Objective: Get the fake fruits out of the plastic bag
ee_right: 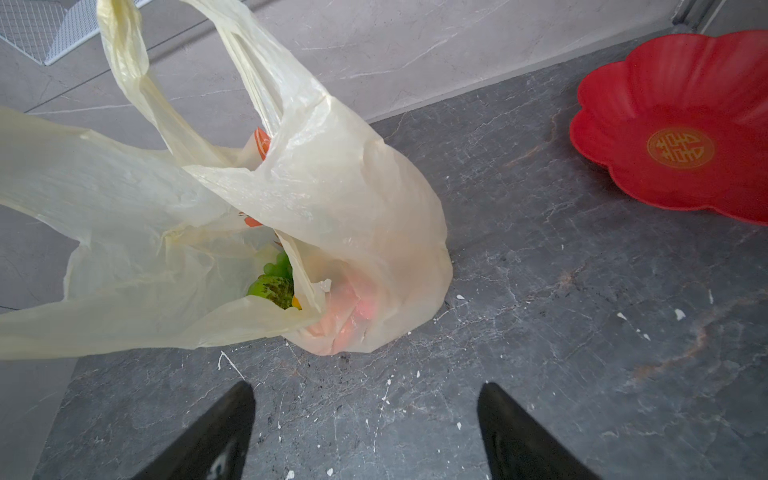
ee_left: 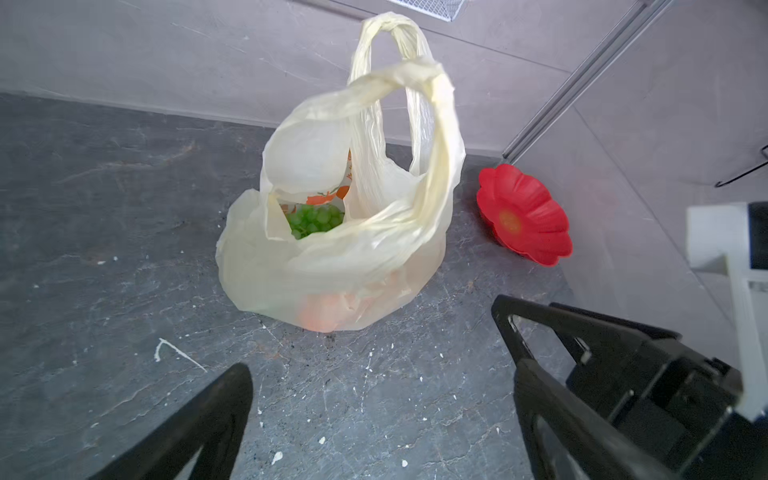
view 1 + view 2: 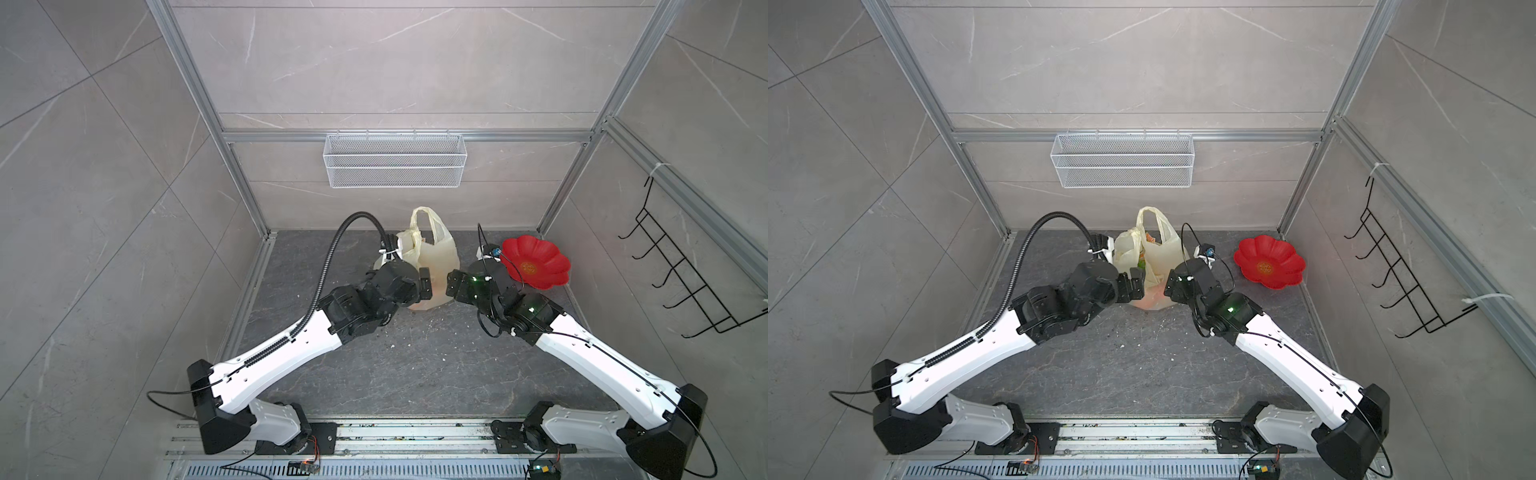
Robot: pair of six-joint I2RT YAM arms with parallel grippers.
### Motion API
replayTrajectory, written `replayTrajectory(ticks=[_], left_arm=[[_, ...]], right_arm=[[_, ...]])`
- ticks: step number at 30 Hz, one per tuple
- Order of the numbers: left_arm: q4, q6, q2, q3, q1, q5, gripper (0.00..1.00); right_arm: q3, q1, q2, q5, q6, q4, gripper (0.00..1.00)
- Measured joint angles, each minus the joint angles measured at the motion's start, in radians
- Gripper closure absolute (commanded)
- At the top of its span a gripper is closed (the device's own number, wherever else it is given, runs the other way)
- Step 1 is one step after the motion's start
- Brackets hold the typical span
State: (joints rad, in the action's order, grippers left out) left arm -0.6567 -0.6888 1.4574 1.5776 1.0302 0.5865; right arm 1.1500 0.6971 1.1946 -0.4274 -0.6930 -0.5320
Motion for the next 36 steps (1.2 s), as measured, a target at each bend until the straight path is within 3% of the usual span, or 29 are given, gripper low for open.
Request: replayTrajectory(ticks=[3, 6, 10, 15, 19, 28, 36], left_arm=[[-0.132, 0.000, 0.159, 0.153, -0.015, 0.073, 0.06], [-0.199, -0.001, 0.241, 0.172, -0.054, 0.095, 0.26], [-0.188, 0.005, 0.231, 0.074, -0.138, 0.081, 0.38], [-0.046, -0.010, 0.085, -0.166, -0.285, -0.087, 0.62], [0.030, -0.023, 0.013, -0.241, -0.366, -0.207, 0.70], [0.201, -0.034, -0.013, -0.316, -0.363, -0.389, 0.89], [0.307, -0.066, -0.013, -0.399, -0.362, -0.509, 0.99]], right_arm=[[-0.030, 0.000, -0.029, 0.000, -0.004, 0.005, 0.13], [-0.041, 0.000, -0.032, 0.006, -0.003, 0.008, 0.14], [-0.043, 0.000, -0.013, 0.041, 0.009, 0.022, 0.14], [-0.034, 0.000, 0.058, 0.089, 0.030, 0.038, 0.14], [0.005, 0.002, 0.126, 0.108, 0.039, 0.045, 0.15], [0.217, 0.034, 0.281, 0.071, -0.009, 0.011, 0.14], [0.474, 0.137, 0.434, -0.152, -0.059, -0.116, 0.12]])
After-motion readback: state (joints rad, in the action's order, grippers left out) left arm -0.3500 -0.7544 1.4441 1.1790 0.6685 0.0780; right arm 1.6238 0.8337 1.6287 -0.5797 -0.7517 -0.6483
